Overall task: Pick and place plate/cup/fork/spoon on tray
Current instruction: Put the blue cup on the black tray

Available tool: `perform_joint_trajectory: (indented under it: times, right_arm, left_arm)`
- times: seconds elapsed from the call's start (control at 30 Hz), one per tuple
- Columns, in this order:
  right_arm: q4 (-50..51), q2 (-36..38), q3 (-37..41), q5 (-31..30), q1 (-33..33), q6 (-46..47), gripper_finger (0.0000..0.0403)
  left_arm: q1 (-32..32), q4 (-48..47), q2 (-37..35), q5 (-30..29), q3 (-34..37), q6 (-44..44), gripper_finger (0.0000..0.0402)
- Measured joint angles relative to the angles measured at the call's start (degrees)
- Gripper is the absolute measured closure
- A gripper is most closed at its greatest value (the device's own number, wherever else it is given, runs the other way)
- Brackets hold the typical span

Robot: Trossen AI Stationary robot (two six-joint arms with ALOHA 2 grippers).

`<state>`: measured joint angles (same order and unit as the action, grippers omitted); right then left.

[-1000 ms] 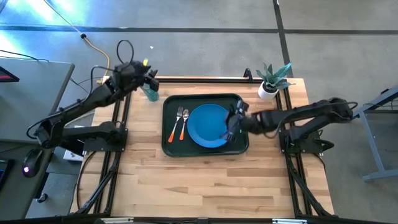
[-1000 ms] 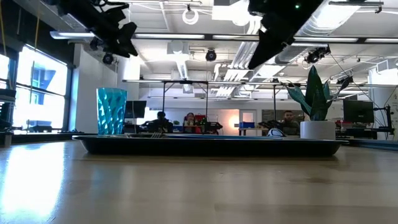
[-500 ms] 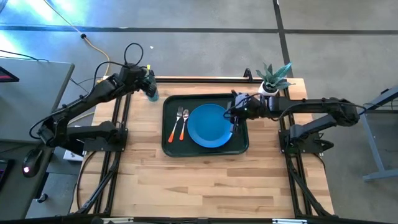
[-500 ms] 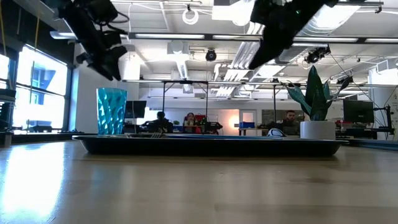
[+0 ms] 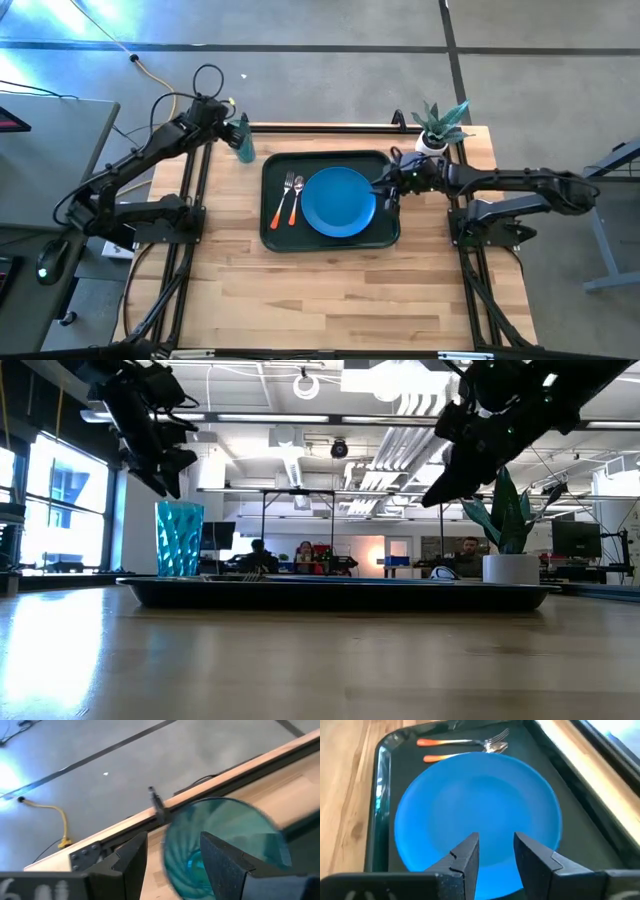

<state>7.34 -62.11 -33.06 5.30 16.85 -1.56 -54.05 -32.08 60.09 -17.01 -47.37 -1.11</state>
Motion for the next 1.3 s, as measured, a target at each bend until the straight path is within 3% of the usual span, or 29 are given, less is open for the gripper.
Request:
perform_joint_trajectory:
  times: [0.17, 0.47, 0.57, 0.73, 0.93, 1.1, 1.3]
  right_arm:
    - [-2.9, -0.1, 0.0, 4.1, 3.4, -1.9, 0.0289]
    - [-7.5, -0.1, 0.0, 7.8, 6.4, -1.7, 0.0289]
    - [-7.7, -0.1, 0.0, 7.8, 6.8, -1.8, 0.0289]
    - [-9.1, -0.1, 0.0, 7.8, 7.8, -2.6, 0.0289]
    - [-10.1, -0.1, 0.0, 7.8, 8.9, -3.4, 0.0289]
    - [-10.1, -0.1, 0.0, 6.3, 9.1, -3.8, 0.0289]
    - [-10.4, -0.1, 0.0, -1.0, 9.1, -8.0, 0.0289]
  left_arm:
    - [-1.3, 1.2, 1.6, 0.6, 0.0, 0.6, 0.0229]
    - [-1.3, 4.5, 7.0, -5.2, -0.7, -1.3, 0.0213]
    - [-1.3, 2.9, 8.3, -4.9, -3.2, -1.3, 0.0196]
    - [-2.1, -1.2, 11.7, 1.2, -6.2, -0.8, 0.0168]
    - [-4.4, -4.3, 17.0, 0.3, -6.5, -1.2, 0.0163]
    - [-4.2, -4.5, 19.0, 5.2, -6.5, -0.3, 0.0206]
    - [-0.6, -3.3, 18.1, 6.0, -6.5, 4.0, 0.0328]
